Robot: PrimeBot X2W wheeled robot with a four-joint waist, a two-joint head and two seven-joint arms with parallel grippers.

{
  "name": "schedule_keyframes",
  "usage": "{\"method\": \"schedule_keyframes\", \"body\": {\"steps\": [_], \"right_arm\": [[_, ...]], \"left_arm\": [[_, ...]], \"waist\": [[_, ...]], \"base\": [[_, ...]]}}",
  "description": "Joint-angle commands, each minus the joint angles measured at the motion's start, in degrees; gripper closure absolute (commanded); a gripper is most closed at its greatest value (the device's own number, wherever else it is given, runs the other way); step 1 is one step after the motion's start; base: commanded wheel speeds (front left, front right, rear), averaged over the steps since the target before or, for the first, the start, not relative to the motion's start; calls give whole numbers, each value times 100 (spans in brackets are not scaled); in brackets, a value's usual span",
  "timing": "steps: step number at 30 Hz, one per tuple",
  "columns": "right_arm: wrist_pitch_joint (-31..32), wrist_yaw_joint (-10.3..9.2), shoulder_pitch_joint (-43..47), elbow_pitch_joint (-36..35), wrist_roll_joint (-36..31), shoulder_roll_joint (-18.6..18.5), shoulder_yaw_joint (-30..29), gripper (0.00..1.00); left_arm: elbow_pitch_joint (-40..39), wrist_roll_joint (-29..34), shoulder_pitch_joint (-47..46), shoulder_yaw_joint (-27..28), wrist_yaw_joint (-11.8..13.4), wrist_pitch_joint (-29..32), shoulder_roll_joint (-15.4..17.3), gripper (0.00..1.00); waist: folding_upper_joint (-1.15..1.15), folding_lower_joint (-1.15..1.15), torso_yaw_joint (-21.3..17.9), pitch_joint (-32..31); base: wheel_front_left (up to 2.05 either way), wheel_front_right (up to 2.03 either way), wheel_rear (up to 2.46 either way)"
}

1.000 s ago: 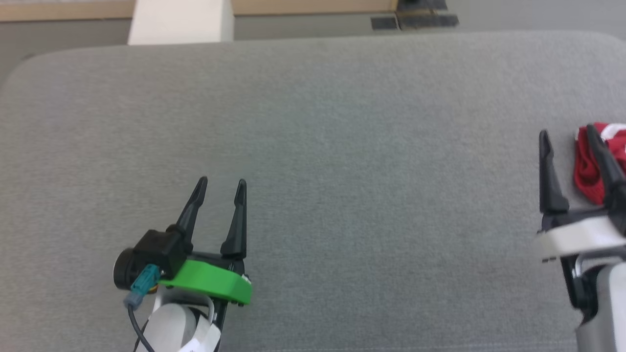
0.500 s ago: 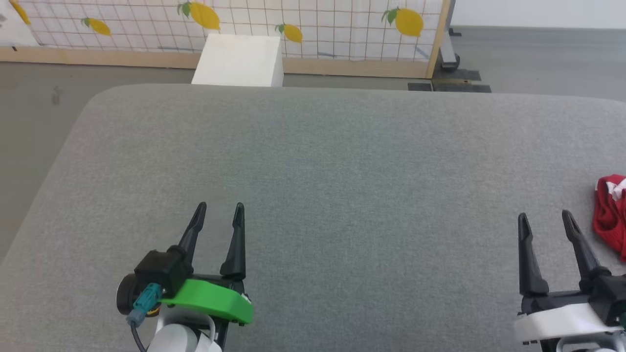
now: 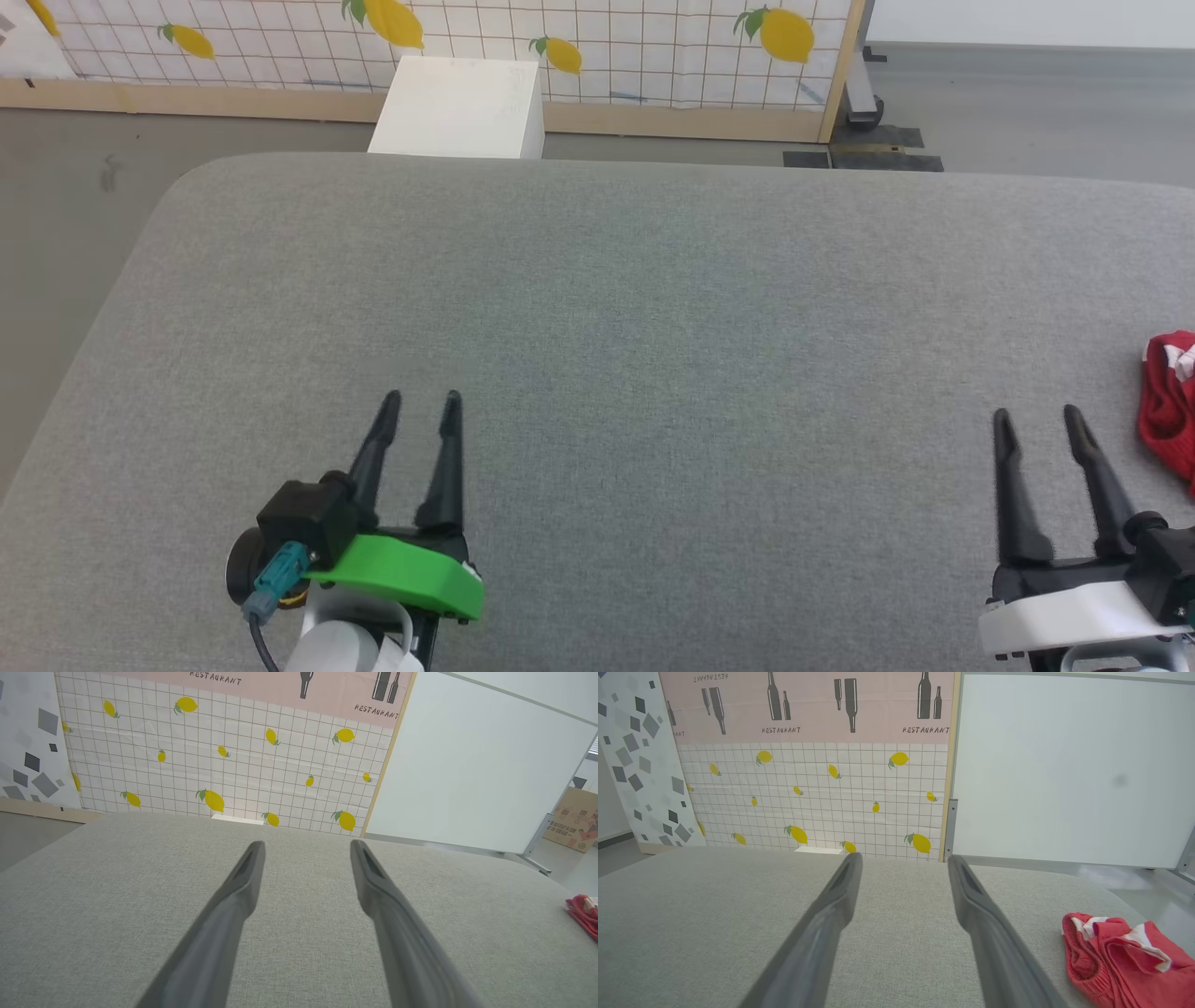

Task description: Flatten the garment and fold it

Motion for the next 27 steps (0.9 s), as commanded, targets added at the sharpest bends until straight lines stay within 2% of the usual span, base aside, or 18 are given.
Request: {"method": "schedule_keyframes", "body": {"steps": [1,27], "right_arm": [[1,0,0,1,0,0,-2,100],[112,-1,-36,22,-21,1,52,100]], "left_arm": [[1,0,0,0,0,1,0,100],[-47,117,32,66,30,113,-2,100]], "waist": [[0,0,0,0],[0,0,-20,-11]], "base": [[0,0,0],[0,0,0]]}}
